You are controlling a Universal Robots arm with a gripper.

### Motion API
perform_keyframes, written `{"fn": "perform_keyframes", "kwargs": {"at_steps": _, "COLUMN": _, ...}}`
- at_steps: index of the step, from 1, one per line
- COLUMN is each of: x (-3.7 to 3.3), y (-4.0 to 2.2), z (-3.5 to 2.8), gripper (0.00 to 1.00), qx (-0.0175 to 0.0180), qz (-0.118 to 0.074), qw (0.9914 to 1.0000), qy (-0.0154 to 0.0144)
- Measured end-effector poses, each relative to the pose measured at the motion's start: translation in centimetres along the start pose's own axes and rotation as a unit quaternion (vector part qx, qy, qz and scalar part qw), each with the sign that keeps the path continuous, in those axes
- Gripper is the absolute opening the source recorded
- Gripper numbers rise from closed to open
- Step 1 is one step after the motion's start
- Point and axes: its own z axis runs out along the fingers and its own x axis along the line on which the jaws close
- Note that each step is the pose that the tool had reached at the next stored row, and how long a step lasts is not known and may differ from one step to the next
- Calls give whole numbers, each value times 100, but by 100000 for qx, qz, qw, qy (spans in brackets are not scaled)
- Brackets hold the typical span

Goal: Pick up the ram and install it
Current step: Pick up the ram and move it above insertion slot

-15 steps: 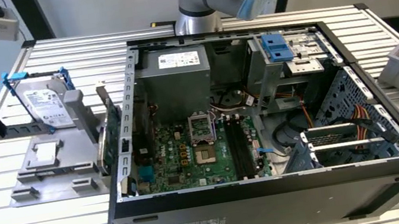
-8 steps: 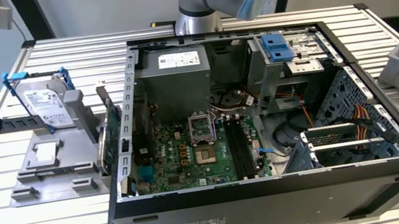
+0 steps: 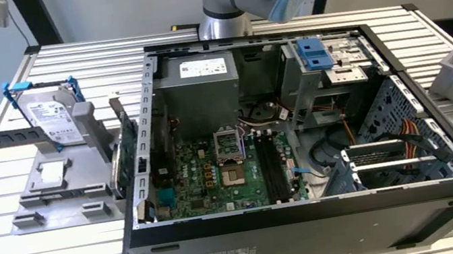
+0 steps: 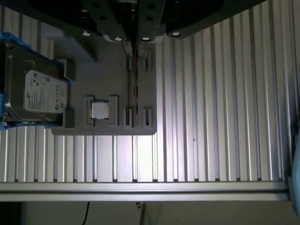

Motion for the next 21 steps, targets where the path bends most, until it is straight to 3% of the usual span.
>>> {"fn": "perform_keyframes", "kwargs": {"at_steps": 3, "x": -1, "y": 6, "z": -6, "gripper": 0, "qx": -7, "qz": 7, "qw": 100000, "qy": -284}}
{"fn": "perform_keyframes", "kwargs": {"at_steps": 8, "x": -24, "y": 15, "z": -9, "gripper": 0, "qx": -9, "qz": -2, "qw": 99991, "qy": -1369}}
{"fn": "perform_keyframes", "kwargs": {"at_steps": 13, "x": -29, "y": 14, "z": -10, "gripper": 0, "qx": -21, "qz": 2, "qw": 99991, "qy": -1376}}
{"fn": "perform_keyframes", "kwargs": {"at_steps": 21, "x": -37, "y": -77, "z": -9, "gripper": 0, "qx": -22, "qz": 1, "qw": 99991, "qy": -1365}}
